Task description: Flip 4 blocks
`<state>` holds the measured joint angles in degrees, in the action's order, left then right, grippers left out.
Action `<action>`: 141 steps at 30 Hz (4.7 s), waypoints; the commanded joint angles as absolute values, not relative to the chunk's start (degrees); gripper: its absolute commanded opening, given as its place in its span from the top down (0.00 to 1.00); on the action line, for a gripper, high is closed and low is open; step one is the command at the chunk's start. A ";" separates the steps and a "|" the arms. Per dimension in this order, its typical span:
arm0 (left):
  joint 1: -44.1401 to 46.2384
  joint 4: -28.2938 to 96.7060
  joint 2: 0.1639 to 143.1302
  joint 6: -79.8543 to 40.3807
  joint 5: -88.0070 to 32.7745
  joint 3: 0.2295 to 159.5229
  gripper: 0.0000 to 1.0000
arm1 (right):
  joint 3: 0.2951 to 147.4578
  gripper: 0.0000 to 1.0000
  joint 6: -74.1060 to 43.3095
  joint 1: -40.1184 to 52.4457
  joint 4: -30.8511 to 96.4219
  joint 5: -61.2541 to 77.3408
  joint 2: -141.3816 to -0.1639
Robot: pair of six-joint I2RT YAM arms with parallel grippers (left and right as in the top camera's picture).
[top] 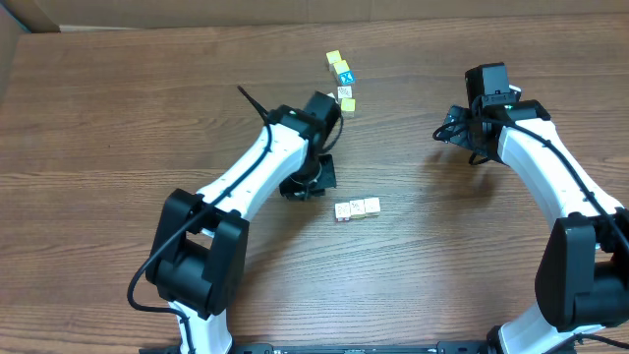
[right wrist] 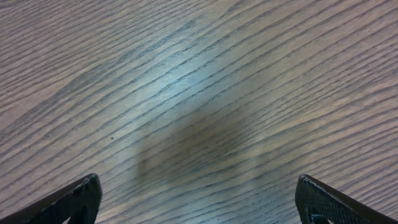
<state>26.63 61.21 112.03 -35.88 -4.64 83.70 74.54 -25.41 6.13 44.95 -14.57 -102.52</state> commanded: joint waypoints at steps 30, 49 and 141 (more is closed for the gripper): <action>20.60 58.78 112.79 -22.06 -2.87 108.66 0.00 | 75.44 0.00 -25.04 6.24 44.62 -15.40 -102.13; 22.11 47.22 127.31 -28.53 1.87 104.97 0.39 | 75.44 0.00 -25.04 6.24 44.62 -15.40 -102.13; 5.65 94.26 116.57 -27.83 4.43 107.20 0.37 | 75.44 0.00 -25.06 6.24 44.62 -15.40 -102.13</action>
<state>5.26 95.09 116.07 -28.32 6.00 109.25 74.54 -25.41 6.13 44.95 -14.57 -102.52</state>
